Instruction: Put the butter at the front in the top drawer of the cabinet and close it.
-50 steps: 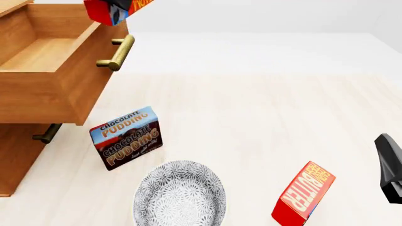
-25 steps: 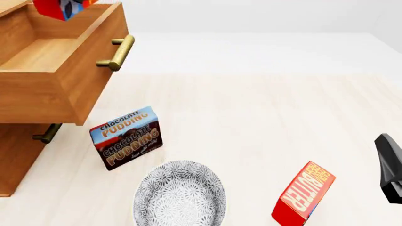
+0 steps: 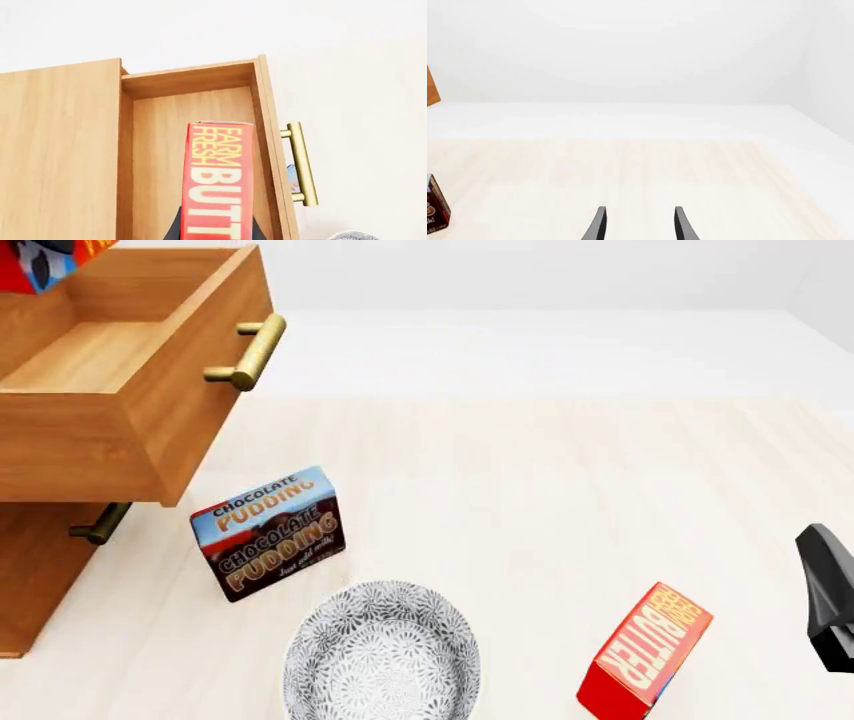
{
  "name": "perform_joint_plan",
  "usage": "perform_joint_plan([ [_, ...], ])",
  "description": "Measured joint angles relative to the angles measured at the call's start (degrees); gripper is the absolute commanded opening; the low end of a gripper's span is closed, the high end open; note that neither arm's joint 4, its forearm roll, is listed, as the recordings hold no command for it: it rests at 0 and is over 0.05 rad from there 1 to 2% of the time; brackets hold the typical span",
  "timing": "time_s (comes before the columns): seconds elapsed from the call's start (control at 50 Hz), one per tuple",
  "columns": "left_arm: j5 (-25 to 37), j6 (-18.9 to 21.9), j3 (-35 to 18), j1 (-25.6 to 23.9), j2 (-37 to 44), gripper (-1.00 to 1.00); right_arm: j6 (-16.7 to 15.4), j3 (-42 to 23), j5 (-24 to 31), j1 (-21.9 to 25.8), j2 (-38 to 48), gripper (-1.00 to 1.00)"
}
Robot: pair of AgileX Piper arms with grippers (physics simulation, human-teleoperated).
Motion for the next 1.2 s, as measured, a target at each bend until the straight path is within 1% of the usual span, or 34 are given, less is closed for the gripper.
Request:
perform_joint_plan([
  [0.26,-0.6,-1.5,4.8,4.3,-2.2,-1.0,0.0,0.0,0.0,0.0,0.0,1.0],
  [0.46,-1.3,-3.2,6.1,6.0,-1.8,-1.0,0.0,0.0,0.0,0.0,0.0,1.0],
  [0.8,-4.5,-6.0,7.8,5.6,0.9,-1.0,0.0,0.0,0.0,0.0,0.0,1.0],
  [1.2,-10.0,-7.8,11.9,4.8,4.5,-1.0,0.0,0.0,0.0,0.0,0.0,1.0],
])
